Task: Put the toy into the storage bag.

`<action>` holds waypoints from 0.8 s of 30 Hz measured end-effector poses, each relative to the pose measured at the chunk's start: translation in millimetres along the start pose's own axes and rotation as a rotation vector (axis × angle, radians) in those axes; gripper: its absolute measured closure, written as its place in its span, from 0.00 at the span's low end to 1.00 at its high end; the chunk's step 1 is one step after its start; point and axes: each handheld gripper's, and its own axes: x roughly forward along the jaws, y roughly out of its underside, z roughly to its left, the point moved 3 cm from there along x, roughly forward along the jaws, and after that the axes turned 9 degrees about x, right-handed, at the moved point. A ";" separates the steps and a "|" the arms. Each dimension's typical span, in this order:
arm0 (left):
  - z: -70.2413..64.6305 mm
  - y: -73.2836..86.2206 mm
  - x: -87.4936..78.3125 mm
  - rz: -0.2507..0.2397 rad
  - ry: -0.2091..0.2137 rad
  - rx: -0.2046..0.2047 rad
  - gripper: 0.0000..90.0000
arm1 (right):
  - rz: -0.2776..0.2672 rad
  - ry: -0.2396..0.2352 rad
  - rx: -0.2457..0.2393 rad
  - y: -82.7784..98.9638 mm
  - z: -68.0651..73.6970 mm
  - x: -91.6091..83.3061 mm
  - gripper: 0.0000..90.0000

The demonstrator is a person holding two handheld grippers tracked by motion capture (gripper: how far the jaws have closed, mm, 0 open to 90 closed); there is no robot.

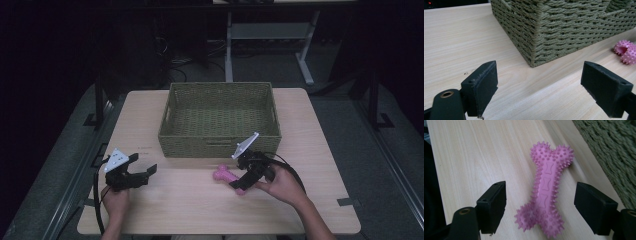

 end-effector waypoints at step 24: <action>0.9 -0.2 -0.5 -0.008 0.001 -0.008 0.15 | 0.109 0.037 -0.001 -9.7 -5.5 34.8 0.51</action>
